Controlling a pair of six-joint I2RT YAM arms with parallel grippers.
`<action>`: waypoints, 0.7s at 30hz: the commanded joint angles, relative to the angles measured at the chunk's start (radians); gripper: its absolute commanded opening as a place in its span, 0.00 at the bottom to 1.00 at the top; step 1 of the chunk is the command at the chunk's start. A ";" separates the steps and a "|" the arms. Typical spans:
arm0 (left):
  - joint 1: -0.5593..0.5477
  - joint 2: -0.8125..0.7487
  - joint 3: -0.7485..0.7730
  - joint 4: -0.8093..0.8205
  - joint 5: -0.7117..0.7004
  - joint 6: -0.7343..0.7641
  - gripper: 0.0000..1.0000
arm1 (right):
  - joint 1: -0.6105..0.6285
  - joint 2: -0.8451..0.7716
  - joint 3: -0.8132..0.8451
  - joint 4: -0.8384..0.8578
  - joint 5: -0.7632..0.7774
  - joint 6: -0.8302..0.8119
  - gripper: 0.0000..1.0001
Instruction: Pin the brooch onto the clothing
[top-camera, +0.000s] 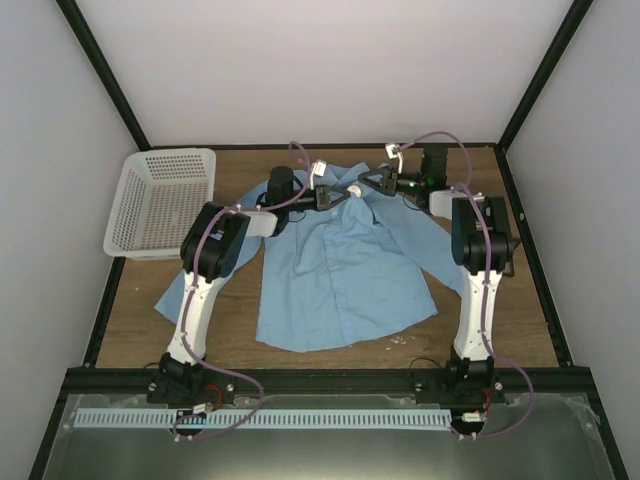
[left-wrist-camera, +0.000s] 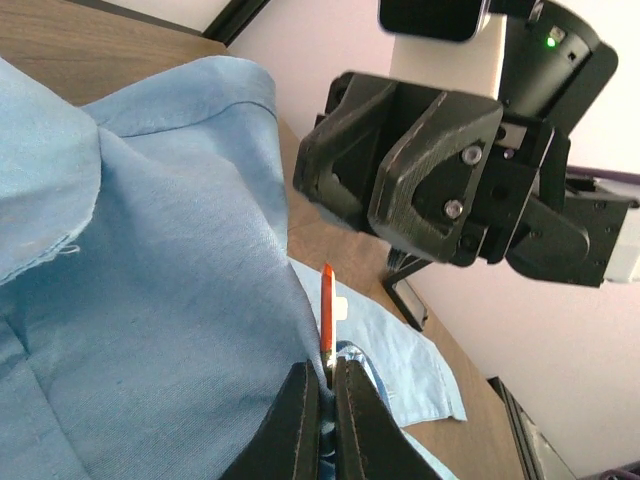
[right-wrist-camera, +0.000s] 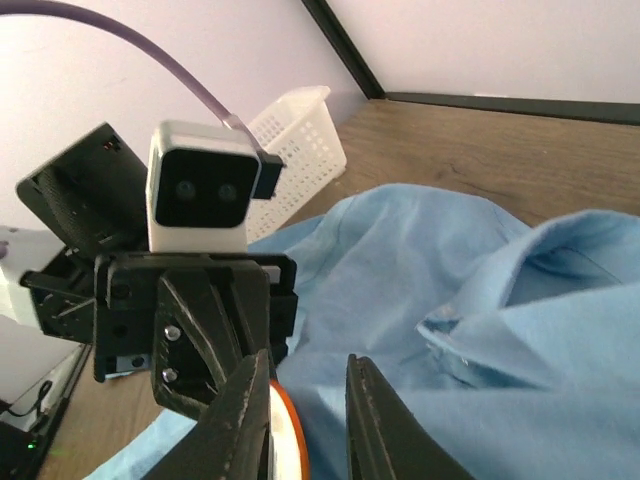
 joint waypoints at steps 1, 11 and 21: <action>-0.007 -0.042 0.020 0.000 0.037 0.053 0.00 | -0.004 0.046 0.083 -0.158 -0.100 -0.119 0.17; -0.008 -0.045 0.036 -0.013 0.036 0.062 0.00 | 0.000 0.064 0.084 -0.218 -0.118 -0.164 0.22; -0.008 -0.040 0.054 -0.041 0.033 0.072 0.00 | 0.019 0.075 0.089 -0.191 -0.156 -0.147 0.11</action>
